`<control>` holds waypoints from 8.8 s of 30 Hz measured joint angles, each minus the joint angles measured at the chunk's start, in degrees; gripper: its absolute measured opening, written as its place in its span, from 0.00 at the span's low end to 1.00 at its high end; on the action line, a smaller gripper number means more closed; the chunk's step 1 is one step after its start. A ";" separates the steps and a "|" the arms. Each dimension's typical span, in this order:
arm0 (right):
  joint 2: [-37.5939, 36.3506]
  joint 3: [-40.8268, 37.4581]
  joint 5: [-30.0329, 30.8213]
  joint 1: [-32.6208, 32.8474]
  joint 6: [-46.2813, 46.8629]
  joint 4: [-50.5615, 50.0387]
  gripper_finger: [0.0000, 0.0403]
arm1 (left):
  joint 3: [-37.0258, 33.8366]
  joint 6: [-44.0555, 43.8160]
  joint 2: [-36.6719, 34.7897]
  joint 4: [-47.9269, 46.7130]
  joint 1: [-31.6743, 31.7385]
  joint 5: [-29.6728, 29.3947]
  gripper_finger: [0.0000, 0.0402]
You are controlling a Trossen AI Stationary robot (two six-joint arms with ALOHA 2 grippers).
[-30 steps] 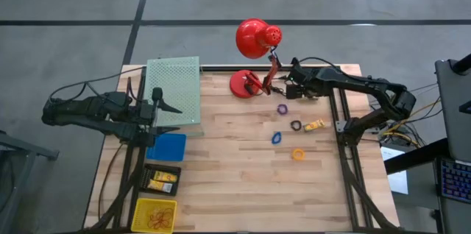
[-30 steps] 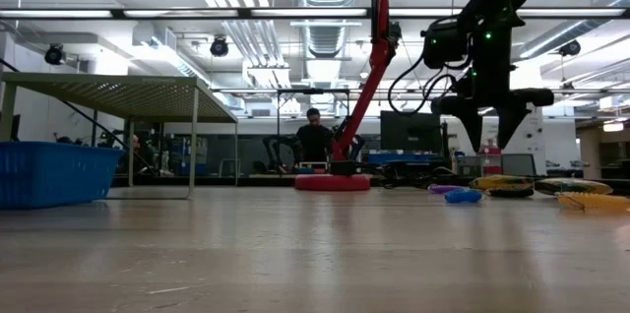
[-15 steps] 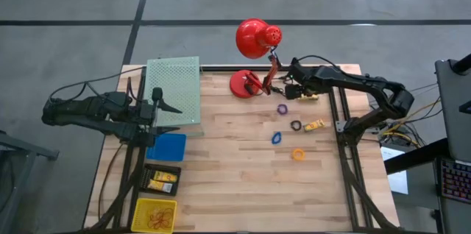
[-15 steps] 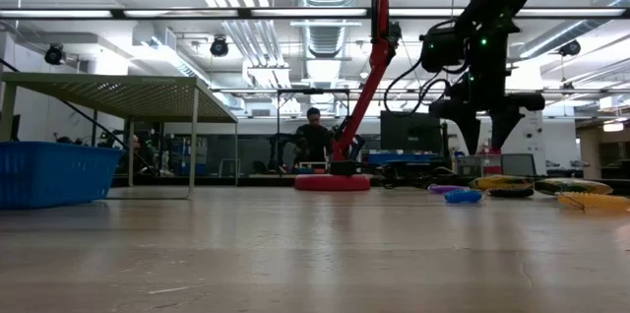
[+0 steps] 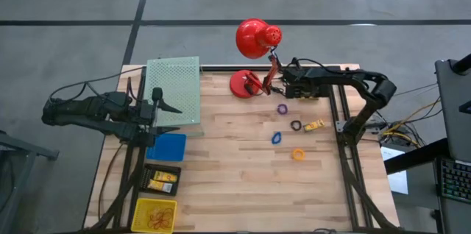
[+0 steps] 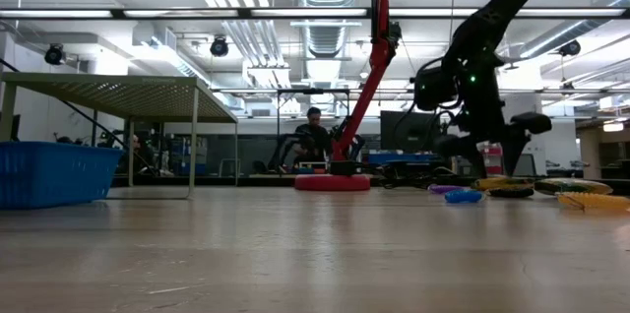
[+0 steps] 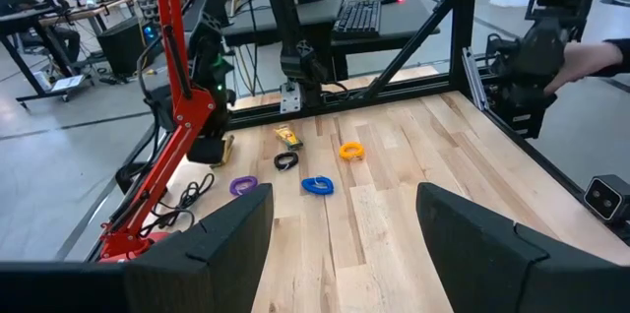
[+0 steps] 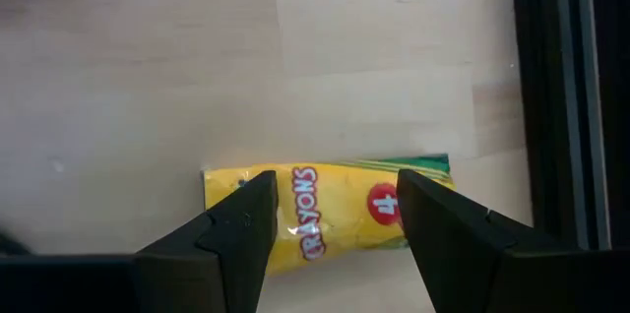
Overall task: Pick & Place Office Desk Supplies
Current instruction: Put the crayons box into the black bin
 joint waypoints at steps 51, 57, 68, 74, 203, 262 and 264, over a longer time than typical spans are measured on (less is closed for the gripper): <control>-0.48 -0.16 -11.03 31.23 12.94 -1.07 0.53 | 0.00 0.00 0.00 -0.01 0.04 -0.01 0.64; -0.31 1.48 -12.44 38.65 16.20 -0.04 0.53 | 0.00 0.00 0.00 -0.01 0.04 -0.01 0.64; 0.57 2.51 -11.77 48.79 12.07 24.72 0.53 | 0.00 0.00 0.00 -0.01 0.04 -0.01 0.64; 3.54 3.41 -11.73 50.94 6.22 32.30 0.53 | 0.00 0.00 -0.02 0.02 0.00 0.01 0.64; -2.17 -8.55 -17.70 47.47 -66.66 36.69 0.19 | 0.00 0.00 0.00 -2.96 0.07 0.01 0.64; -2.17 8.12 -21.05 56.83 -51.26 73.96 0.17 | 0.02 0.00 0.00 -2.98 0.00 0.01 0.64; -2.17 7.43 -17.71 57.17 -51.56 74.27 0.17 | 0.00 0.01 0.00 -2.96 0.00 0.01 0.64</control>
